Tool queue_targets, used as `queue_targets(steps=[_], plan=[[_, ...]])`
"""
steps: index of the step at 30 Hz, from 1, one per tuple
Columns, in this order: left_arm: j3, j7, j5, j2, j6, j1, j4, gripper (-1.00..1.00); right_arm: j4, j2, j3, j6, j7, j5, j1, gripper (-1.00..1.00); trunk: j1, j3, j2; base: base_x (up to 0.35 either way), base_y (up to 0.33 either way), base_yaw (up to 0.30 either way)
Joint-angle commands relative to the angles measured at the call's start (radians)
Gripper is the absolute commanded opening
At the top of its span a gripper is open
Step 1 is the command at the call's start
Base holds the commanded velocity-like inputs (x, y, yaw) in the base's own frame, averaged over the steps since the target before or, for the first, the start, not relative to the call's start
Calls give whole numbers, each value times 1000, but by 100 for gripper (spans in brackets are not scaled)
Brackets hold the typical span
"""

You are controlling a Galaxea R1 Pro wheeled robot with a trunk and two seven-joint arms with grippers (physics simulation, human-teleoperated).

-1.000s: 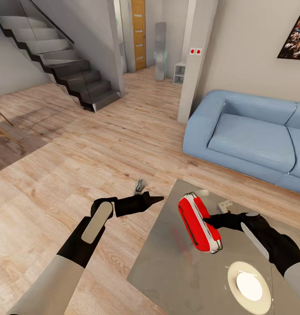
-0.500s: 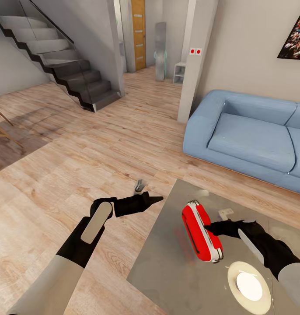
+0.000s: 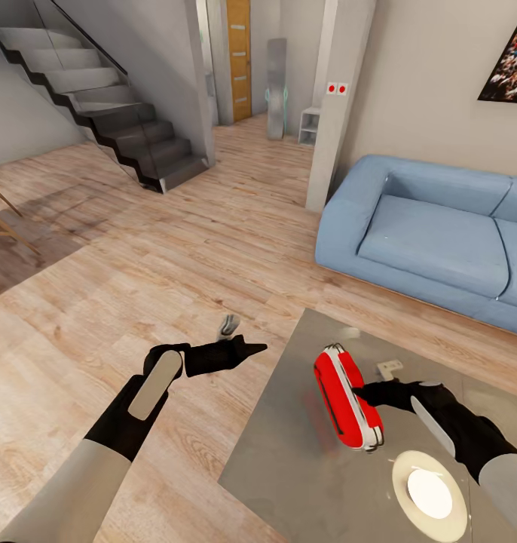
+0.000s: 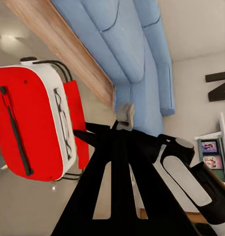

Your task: Turn on the radio receiver that's on the table in the living room.

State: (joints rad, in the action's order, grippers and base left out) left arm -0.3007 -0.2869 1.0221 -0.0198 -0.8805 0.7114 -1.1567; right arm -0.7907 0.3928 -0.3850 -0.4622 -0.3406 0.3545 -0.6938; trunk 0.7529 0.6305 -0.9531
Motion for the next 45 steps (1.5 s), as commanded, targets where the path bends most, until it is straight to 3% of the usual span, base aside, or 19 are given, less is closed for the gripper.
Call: queue_targets(steps=[1, 8, 21, 26, 36, 45], plan=[[0, 0, 0, 0, 0, 0, 0, -100, 5, 0, 0, 10, 0, 4, 0, -100, 0, 0, 0, 0, 0, 0], [0, 0, 1, 0, 0, 0, -1, -100, 59, 0, -2, 118, 0, 100, 0, -100, 0, 0, 0, 0, 0, 0], [0, -1, 1, 0, 0, 0, -2, -100, 122, -1, -7, 167, 17, 104, 0, -100, 0, 0, 0, 0, 0, 0], [0, -2, 1, 0, 0, 0, -3, -100, 126, -28, -8, 169, 61, 103, 0, -100, 0, 0, 0, 0, 0, 0], [0, -2, 2, 0, 0, 0, -3, -100, 140, -33, -8, 170, 65, 103, 0, -100, 0, 0, 0, 0, 0, 0], [0, -2, 3, 0, 0, 0, -4, -100, 176, -55, -9, 204, 65, 101, -1, -100, 0, 0, 0, 0, 0, 0]])
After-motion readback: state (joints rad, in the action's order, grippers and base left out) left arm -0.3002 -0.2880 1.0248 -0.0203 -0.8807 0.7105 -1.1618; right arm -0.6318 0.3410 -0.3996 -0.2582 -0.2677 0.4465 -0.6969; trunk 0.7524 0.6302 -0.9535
